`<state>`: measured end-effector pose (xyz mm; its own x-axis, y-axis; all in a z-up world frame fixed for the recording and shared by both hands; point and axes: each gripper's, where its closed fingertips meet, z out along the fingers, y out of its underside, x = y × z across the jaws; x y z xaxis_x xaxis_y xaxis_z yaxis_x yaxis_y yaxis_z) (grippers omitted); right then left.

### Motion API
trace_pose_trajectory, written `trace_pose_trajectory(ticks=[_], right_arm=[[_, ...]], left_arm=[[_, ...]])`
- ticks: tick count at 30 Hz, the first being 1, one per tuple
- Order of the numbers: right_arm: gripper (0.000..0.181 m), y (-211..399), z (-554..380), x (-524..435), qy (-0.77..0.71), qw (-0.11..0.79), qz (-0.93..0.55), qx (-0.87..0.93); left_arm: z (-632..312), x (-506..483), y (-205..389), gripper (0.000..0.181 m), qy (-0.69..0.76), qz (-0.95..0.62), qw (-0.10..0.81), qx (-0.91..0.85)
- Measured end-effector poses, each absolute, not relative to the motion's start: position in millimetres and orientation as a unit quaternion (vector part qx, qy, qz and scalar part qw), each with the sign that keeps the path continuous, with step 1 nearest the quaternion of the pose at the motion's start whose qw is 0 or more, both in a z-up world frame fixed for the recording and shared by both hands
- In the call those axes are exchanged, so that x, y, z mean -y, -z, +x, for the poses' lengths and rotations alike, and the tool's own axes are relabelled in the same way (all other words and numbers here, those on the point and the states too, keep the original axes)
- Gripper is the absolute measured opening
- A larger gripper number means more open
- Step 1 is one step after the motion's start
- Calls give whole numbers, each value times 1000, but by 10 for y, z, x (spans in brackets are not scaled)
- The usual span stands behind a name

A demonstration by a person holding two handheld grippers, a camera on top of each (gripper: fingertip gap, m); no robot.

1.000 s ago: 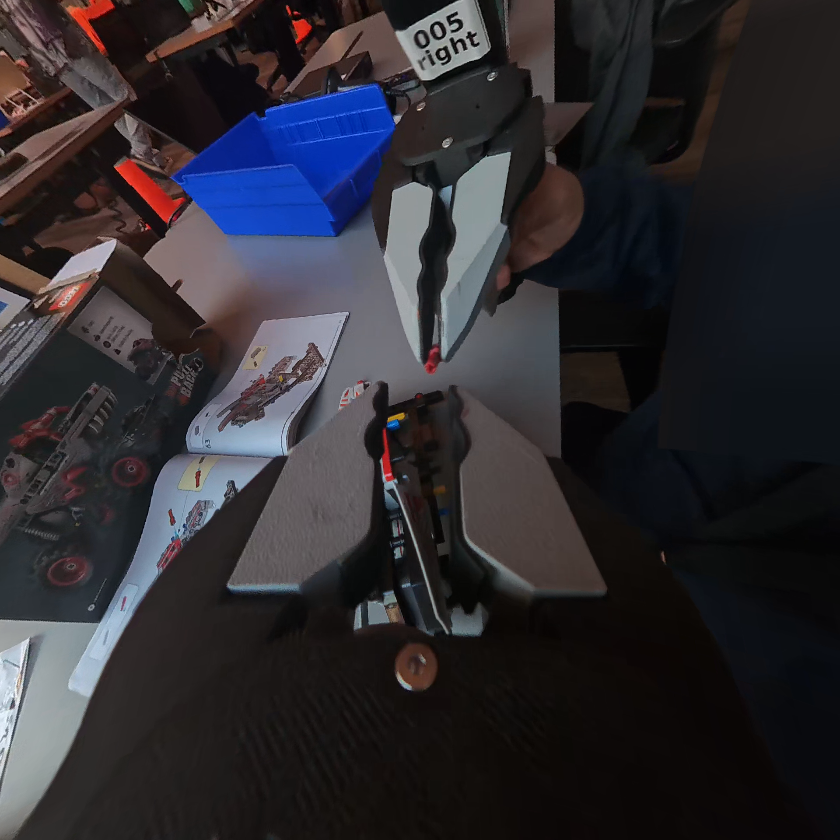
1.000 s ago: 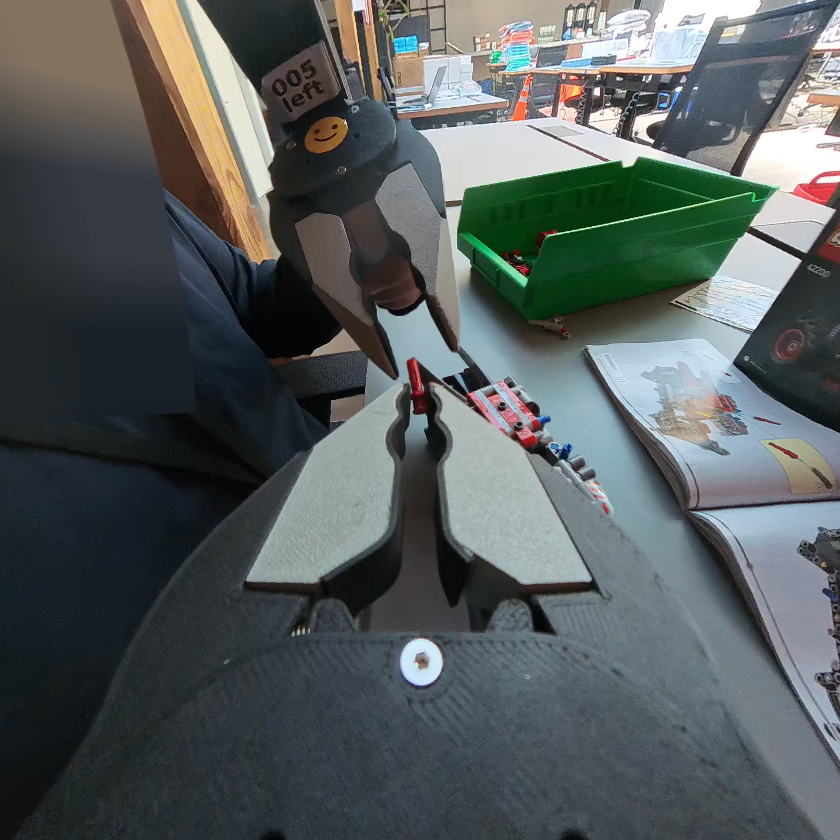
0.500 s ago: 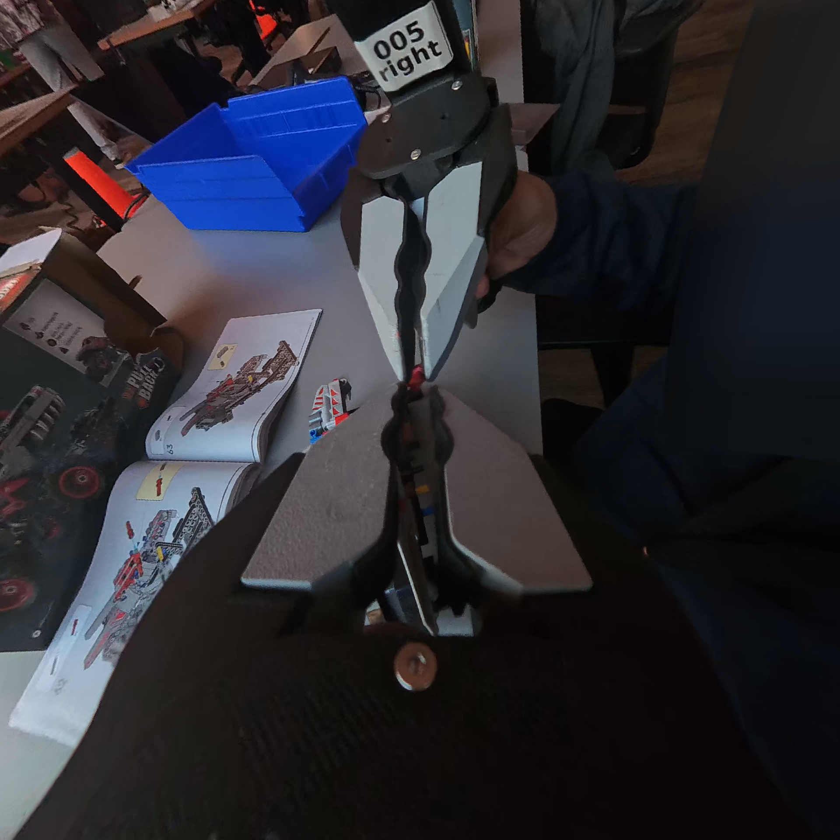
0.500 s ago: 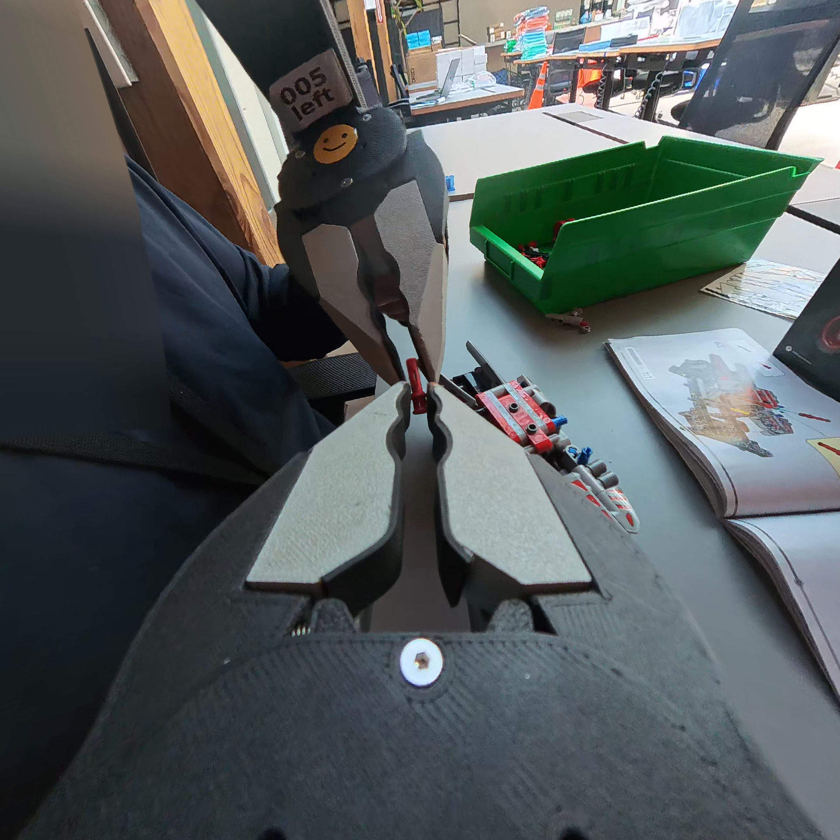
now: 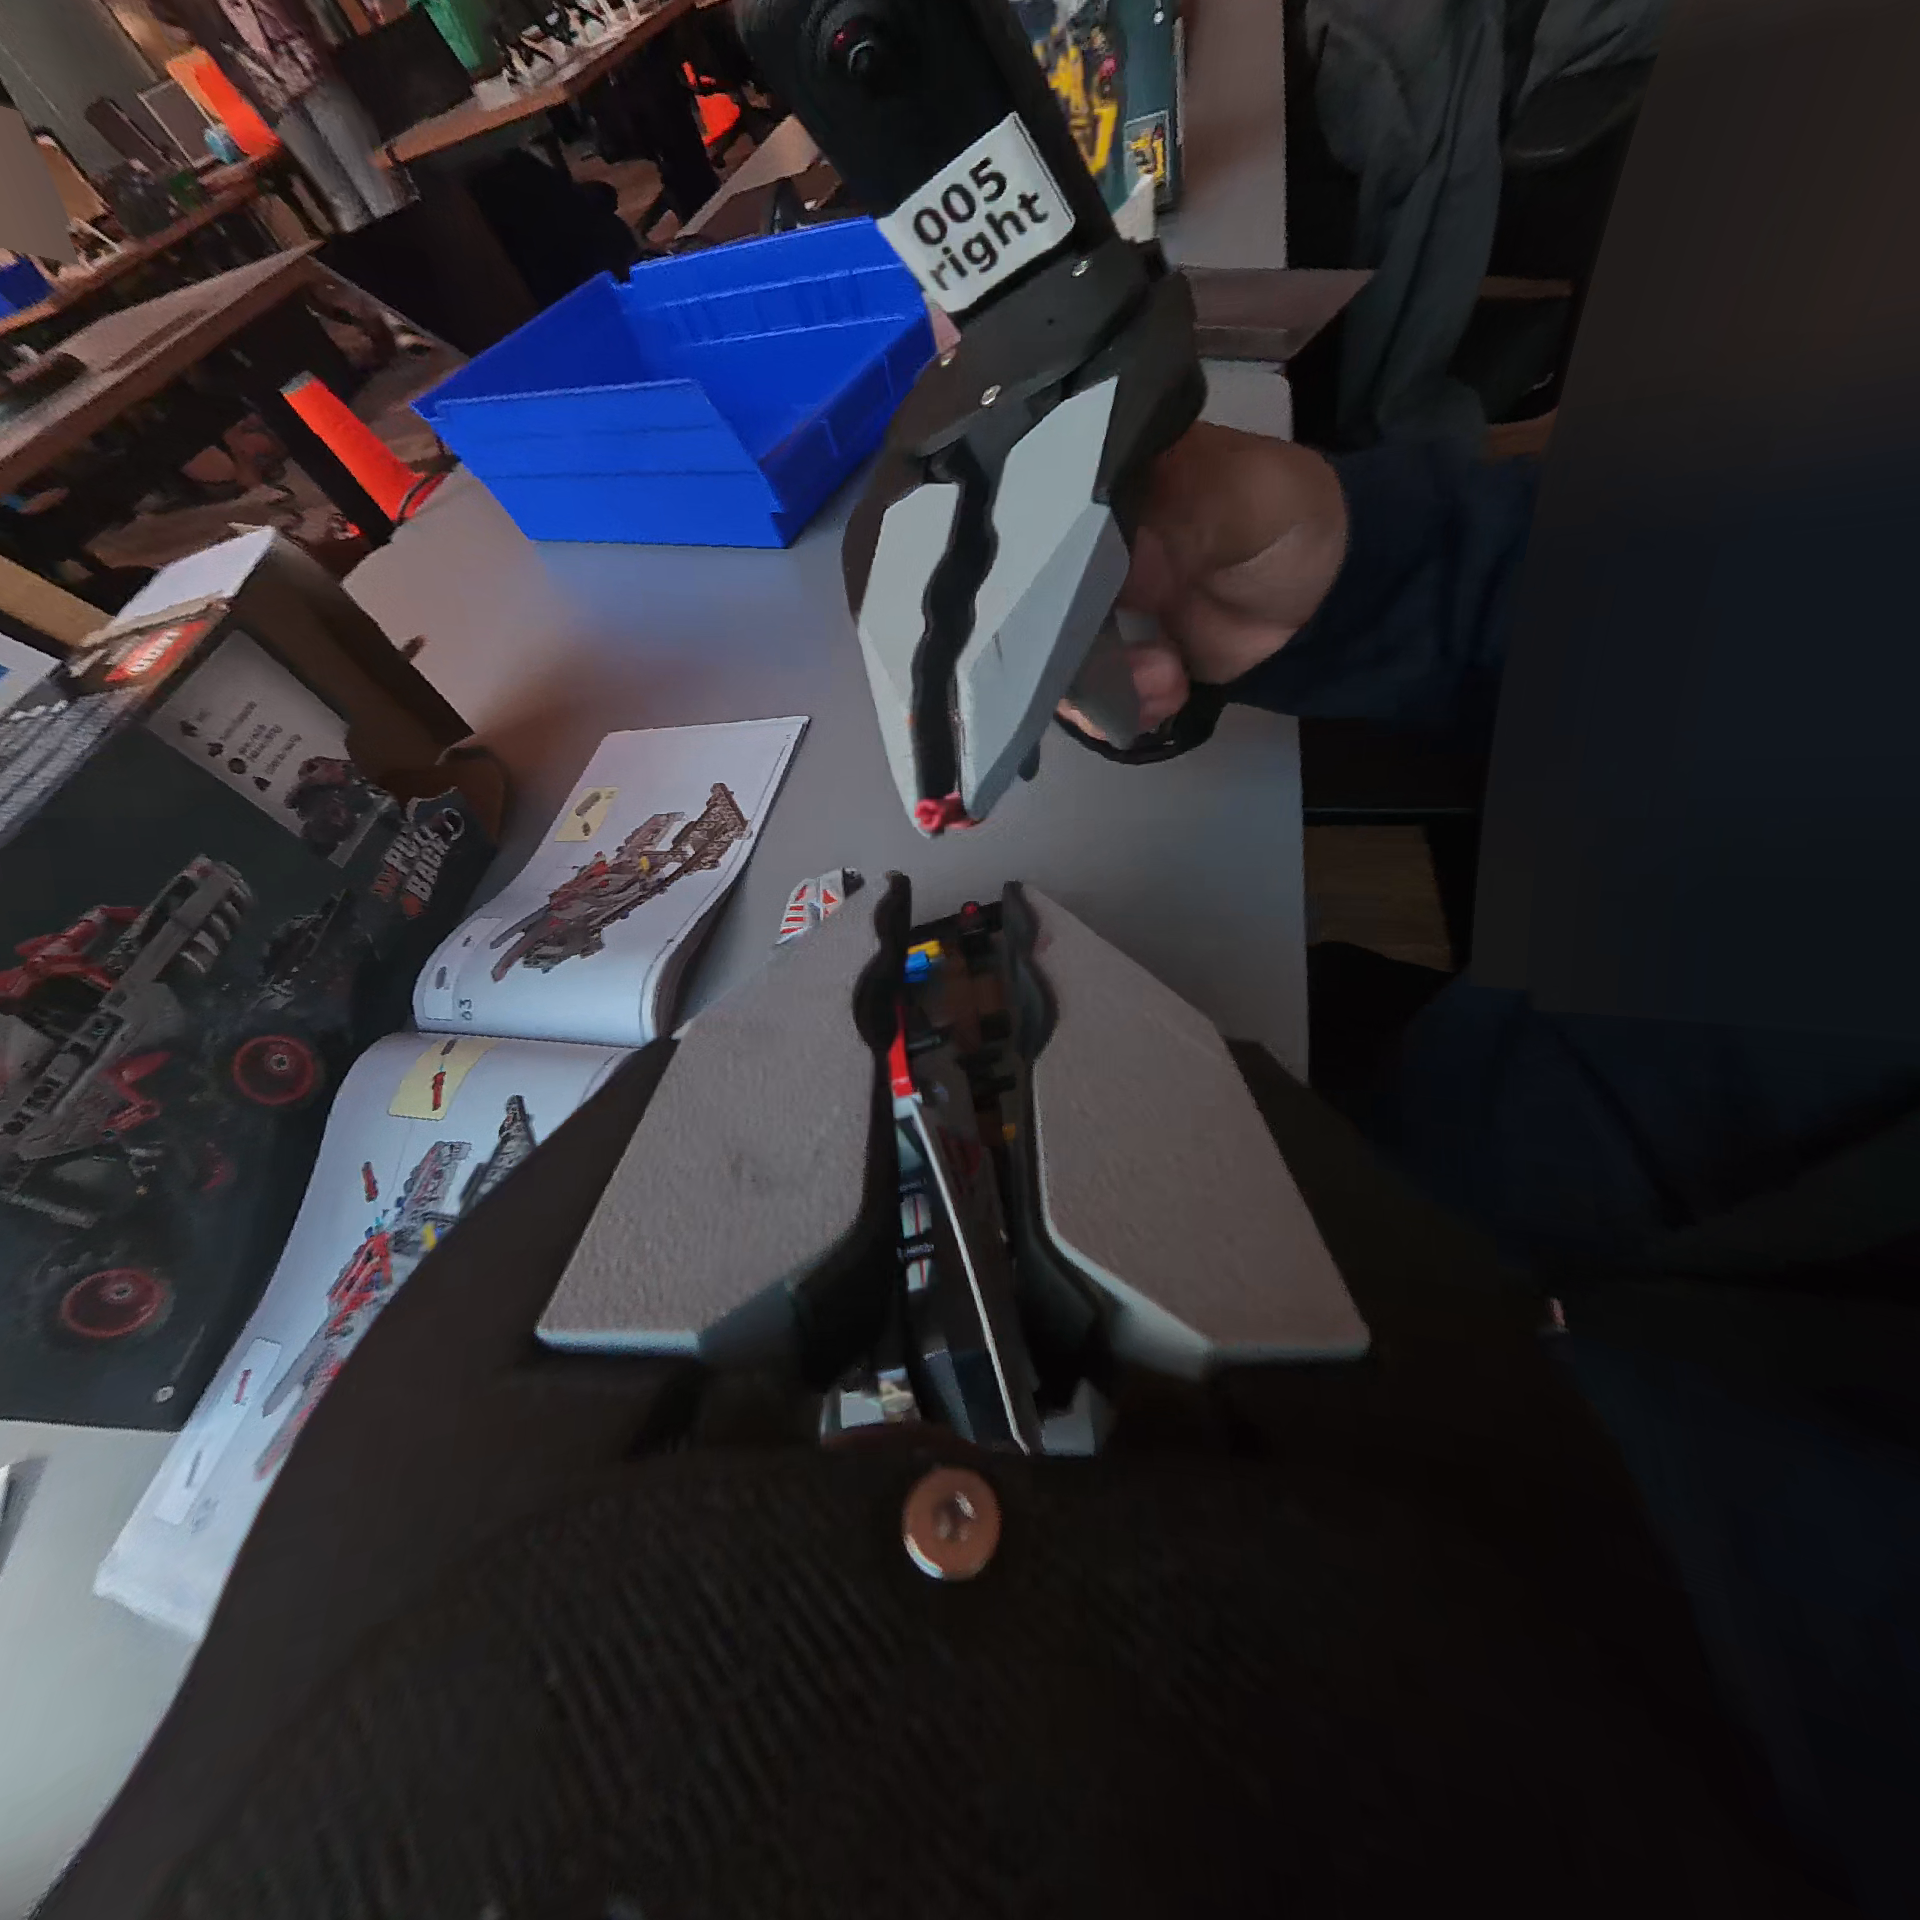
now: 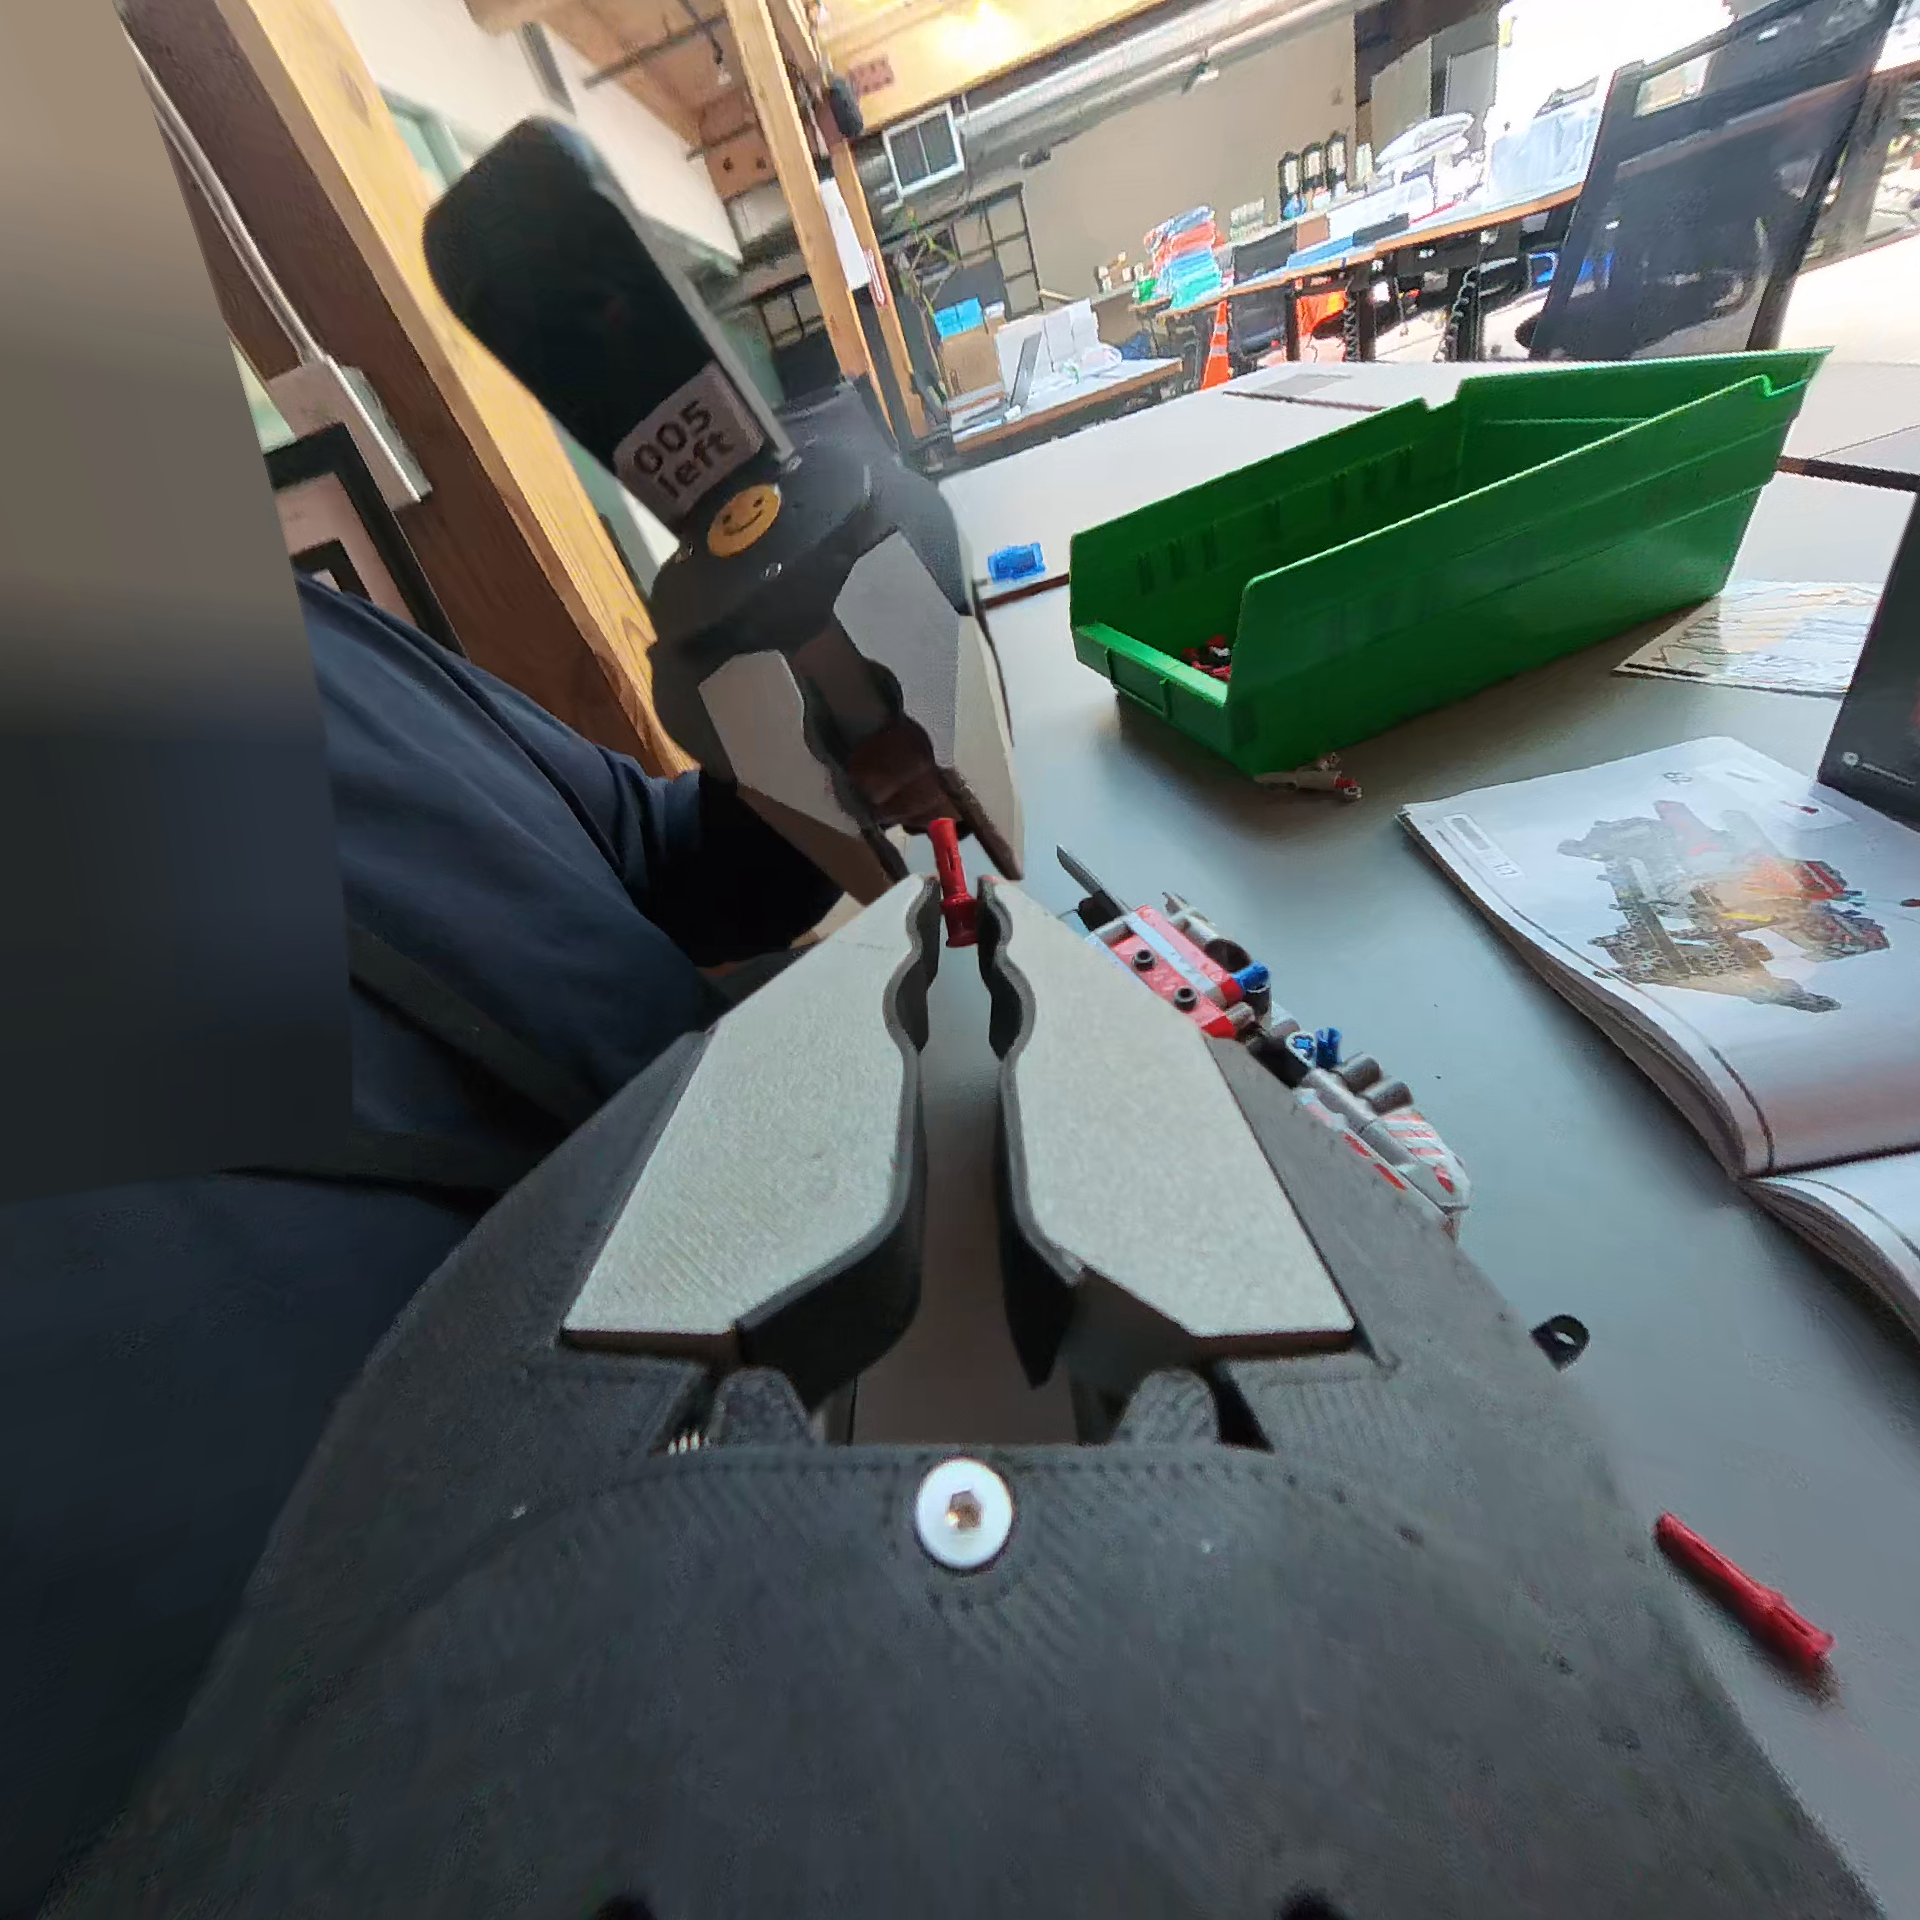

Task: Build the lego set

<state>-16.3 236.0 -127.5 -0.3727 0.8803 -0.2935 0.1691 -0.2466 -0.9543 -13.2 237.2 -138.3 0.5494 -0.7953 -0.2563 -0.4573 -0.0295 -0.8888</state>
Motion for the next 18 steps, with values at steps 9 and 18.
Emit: trace_pose_trajectory(ticks=[9,18], right_arm=[[3,1138,-156,-2374,-715,226,-473,463],[4,1246,-204,-2326,-693,224,-484,486]], left_arm=[[-115,-2452,1343,34,66,-678,591,-431],[-112,-2415,1351,15,91,-680,577,-442]])
